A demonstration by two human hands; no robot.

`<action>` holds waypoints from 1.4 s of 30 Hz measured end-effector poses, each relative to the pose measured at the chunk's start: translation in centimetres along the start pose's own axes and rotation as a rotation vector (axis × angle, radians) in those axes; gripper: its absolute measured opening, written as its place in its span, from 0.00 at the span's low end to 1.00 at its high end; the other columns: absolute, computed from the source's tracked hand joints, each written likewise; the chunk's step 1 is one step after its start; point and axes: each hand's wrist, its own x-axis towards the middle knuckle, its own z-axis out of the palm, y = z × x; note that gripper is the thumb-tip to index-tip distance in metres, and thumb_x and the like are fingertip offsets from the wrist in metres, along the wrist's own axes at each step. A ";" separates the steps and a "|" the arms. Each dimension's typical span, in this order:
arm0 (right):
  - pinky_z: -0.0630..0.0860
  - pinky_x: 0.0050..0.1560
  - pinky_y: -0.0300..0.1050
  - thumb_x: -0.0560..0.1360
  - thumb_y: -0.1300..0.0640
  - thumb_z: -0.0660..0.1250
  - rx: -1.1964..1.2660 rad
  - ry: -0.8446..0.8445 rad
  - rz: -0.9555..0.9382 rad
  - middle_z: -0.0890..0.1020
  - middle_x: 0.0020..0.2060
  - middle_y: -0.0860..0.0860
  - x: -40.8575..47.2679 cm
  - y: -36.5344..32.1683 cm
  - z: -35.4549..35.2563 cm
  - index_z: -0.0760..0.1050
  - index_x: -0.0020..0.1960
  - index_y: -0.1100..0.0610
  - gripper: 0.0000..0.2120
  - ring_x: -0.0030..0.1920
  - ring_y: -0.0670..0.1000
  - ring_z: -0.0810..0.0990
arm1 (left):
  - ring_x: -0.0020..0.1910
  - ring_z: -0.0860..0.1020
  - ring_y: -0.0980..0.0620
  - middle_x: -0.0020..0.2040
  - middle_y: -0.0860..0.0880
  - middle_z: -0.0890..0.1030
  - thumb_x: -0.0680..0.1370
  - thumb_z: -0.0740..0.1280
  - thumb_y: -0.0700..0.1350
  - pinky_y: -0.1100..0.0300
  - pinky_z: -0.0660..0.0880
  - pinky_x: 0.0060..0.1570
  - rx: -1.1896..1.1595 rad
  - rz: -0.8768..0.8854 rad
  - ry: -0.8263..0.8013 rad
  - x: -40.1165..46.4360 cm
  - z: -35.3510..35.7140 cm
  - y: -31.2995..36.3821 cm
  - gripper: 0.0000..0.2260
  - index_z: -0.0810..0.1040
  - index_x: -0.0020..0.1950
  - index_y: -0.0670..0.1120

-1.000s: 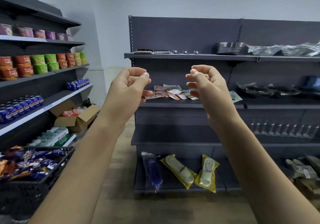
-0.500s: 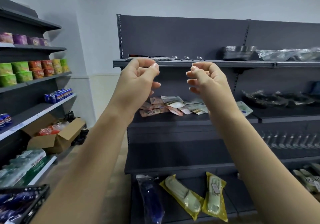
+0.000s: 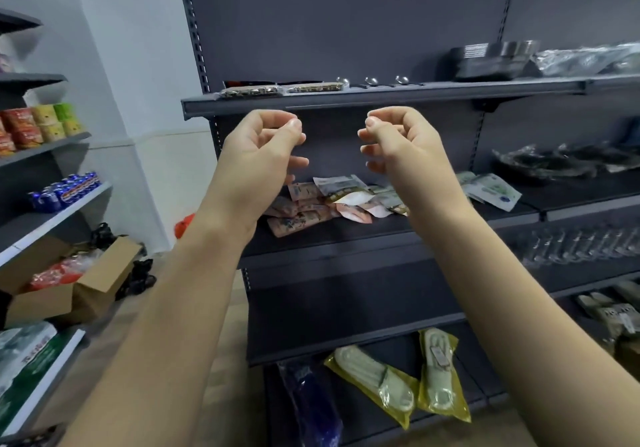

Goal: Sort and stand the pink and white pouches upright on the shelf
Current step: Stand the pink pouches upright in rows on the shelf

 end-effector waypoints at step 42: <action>0.76 0.57 0.62 0.74 0.54 0.61 -0.090 -0.200 0.303 0.83 0.45 0.53 18.2 24.9 11.7 0.77 0.42 0.49 0.07 0.50 0.58 0.81 | 0.49 0.80 0.50 0.49 0.47 0.82 0.79 0.60 0.41 0.62 0.74 0.45 0.186 -0.405 0.184 20.0 -0.2 -26.7 0.05 0.74 0.50 0.49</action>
